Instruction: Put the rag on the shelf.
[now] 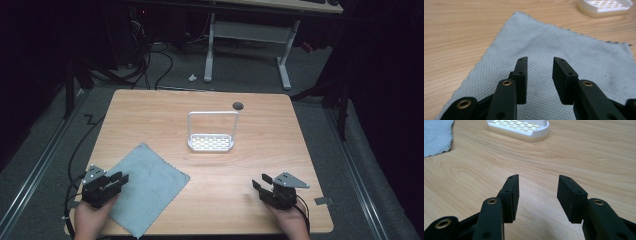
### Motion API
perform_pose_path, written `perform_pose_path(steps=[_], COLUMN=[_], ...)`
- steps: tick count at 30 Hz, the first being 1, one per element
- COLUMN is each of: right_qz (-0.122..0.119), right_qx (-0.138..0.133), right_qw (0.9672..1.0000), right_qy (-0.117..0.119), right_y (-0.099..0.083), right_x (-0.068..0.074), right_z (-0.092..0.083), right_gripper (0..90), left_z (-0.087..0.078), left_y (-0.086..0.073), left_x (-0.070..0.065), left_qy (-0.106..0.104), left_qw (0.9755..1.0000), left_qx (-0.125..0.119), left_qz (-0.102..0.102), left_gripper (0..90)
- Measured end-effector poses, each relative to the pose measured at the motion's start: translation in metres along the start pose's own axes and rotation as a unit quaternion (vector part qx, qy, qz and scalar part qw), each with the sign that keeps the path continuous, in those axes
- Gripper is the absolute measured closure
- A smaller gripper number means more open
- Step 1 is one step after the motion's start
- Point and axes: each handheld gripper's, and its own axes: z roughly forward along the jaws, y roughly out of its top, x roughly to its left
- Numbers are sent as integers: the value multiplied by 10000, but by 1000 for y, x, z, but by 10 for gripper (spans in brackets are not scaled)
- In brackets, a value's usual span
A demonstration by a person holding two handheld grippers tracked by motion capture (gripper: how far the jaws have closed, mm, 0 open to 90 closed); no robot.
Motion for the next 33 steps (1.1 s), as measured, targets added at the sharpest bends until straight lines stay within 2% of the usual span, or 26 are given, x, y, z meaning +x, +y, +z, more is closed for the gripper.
perform_pose_path(steps=[2, 8, 11, 12, 13, 14, 15, 16, 17, 20, 23, 24, 28, 33], right_qz=[-12, 13, -21, -14, -14, -44, -58, -58, -68, -105, -127, -151, -210, -228], right_qx=[3, -35, -48, -30, -30, -35, -37, -37, -47, -66, -47, -43, -21, -7], right_qw=[10000, 10000, 10000, 10000, 10000, 9999, 9999, 9999, 9999, 9997, 9995, 9994, 9991, 9991], right_qy=[8, 31, 52, 66, 66, 95, 109, 109, 138, 220, 275, 299, 374, 350], right_y=[0, -1, 0, 0, 0, 0, 1, 1, 3, 6, 8, 9, 11, 9], right_x=[-1, -2, -1, 0, 0, 1, 1, 1, 3, 5, 6, 7, 11, 10], right_z=[0, -1, -1, -1, -1, 0, 1, 1, 3, 7, 10, 12, 16, 15], right_gripper=[532, 531, 529, 529, 529, 529, 529, 529, 529, 528, 529, 529, 527, 528], left_z=[0, 6, 6, 6, 6, 8, 8, 9, 10, 11, 14, 15, 16, 26], left_y=[0, 0, 1, 1, 1, 0, 0, 0, -1, -5, -9, -11, -12, -10], left_x=[-3, -15, -22, -28, -28, -34, -34, -37, -41, -55, -67, -70, -79, -100], left_qy=[-90, -197, -296, -331, -331, -426, -426, -459, -475, -470, -444, -420, -502, -744], left_qw=[9999, 9991, 9979, 9964, 9964, 9949, 9949, 9936, 9921, 9863, 9797, 9785, 9775, 9736], left_qx=[-49, 89, 165, 245, 245, 410, 410, 486, 583, 815, 1092, 1115, 1117, 1118], left_qz=[107, 369, 559, 740, 740, 821, 821, 910, 1003, 1355, 1621, 1684, 1719, 1847], left_gripper=[636, 633, 720, 738, 758, 786, 814, 814, 883, 897, 897, 897, 897, 897])
